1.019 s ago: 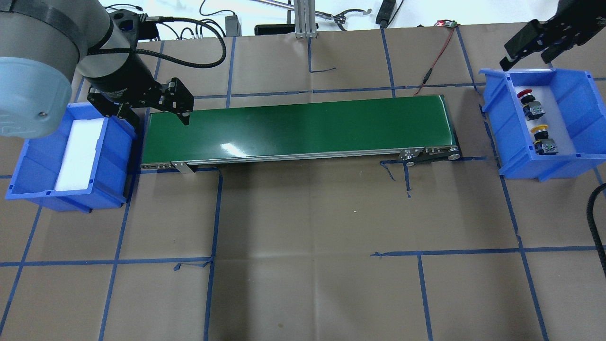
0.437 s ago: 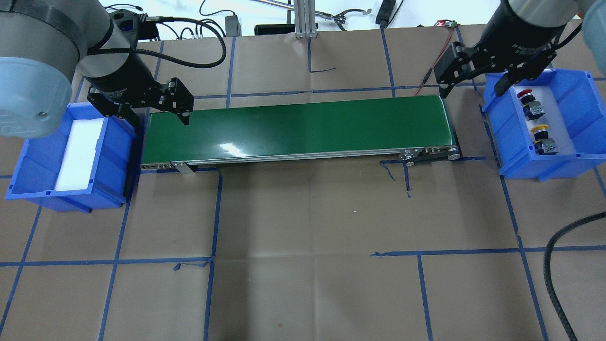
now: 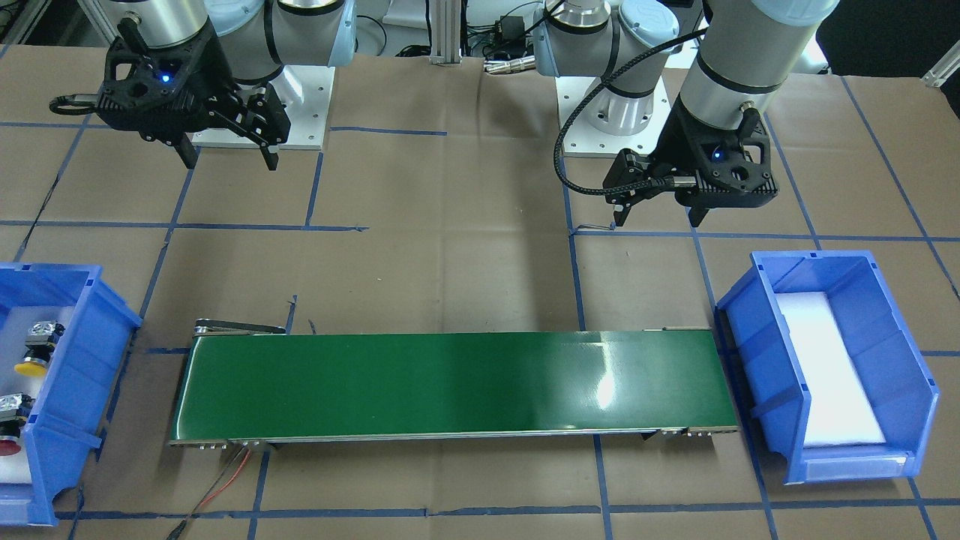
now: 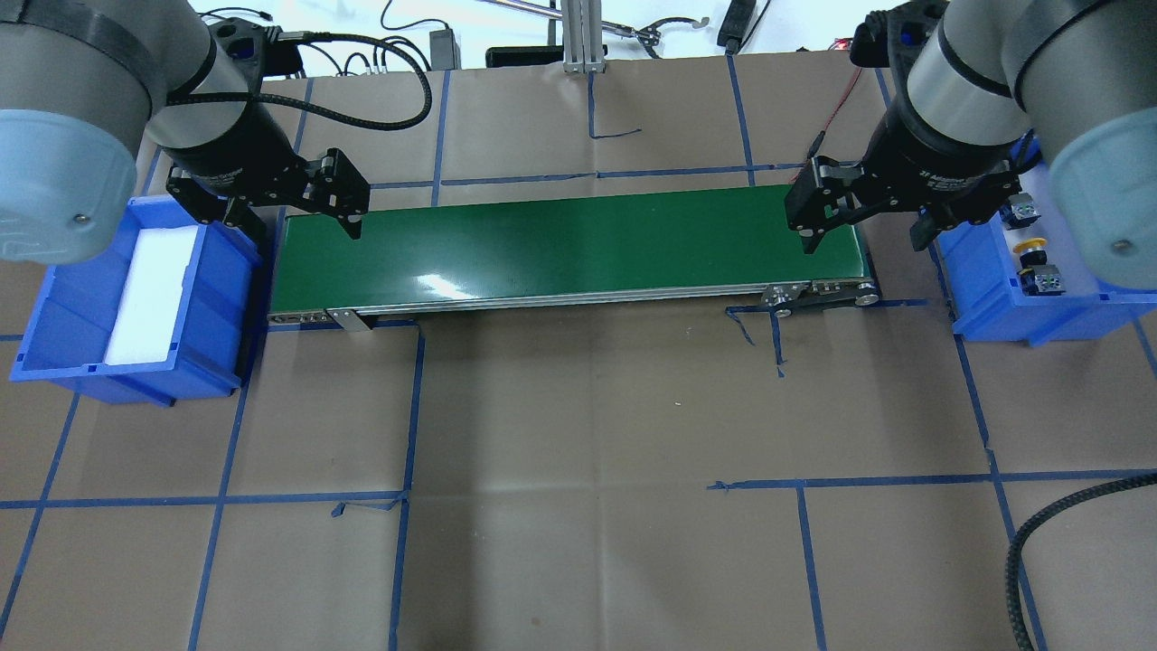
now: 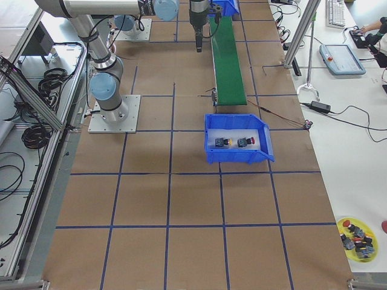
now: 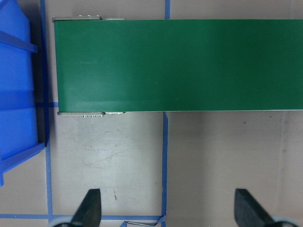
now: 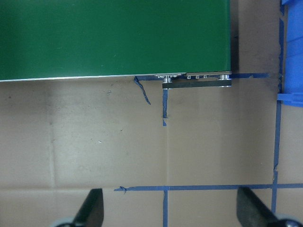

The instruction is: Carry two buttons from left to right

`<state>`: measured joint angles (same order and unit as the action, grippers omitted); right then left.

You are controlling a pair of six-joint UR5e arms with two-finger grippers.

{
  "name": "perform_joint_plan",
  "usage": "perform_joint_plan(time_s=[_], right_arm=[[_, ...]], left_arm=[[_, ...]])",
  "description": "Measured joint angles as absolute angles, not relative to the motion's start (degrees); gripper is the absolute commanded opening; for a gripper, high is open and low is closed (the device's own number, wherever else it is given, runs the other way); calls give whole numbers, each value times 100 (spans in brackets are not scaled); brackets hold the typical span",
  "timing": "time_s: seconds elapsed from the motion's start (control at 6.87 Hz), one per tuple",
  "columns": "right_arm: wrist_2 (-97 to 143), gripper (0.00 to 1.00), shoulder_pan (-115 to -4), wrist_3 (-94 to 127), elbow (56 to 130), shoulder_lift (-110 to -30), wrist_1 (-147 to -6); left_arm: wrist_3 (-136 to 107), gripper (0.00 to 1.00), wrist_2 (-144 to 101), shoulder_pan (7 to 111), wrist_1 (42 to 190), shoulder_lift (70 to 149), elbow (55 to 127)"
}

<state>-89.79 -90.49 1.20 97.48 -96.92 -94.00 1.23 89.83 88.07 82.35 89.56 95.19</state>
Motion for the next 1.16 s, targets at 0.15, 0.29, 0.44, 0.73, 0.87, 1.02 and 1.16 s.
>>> perform_joint_plan(time_s=[0.15, 0.29, 0.44, 0.73, 0.87, 1.02, 1.16], right_arm=[[-9024, 100, -9069, 134, 9726, -9638, -9486], [-9016, 100, -9075, 138, 9625, -9532, -9525], [-8980, 100, -9081, 140, 9485, -9405, -9525], [-8932, 100, -9086, 143, 9340, -9283, -9511], [-8925, 100, -9088, 145, 9322, -9270, -9512], [-8922, 100, -9088, 143, 9310, -9267, -9520], [-8921, 100, -9088, 141, 9307, -9262, -9529]], left_arm=[[123, 100, 8982, 8806, 8235, 8956, 9518], [123, 100, 8983, 8807, 8235, 8956, 9519], [123, 100, 8983, 8807, 8235, 8956, 9519], [123, 100, 8982, 8807, 8235, 8956, 9516], [123, 100, 8982, 8807, 8235, 8956, 9514], [123, 100, 8982, 8807, 8235, 8956, 9516], [123, 100, 8982, 8807, 8235, 8956, 9518]])
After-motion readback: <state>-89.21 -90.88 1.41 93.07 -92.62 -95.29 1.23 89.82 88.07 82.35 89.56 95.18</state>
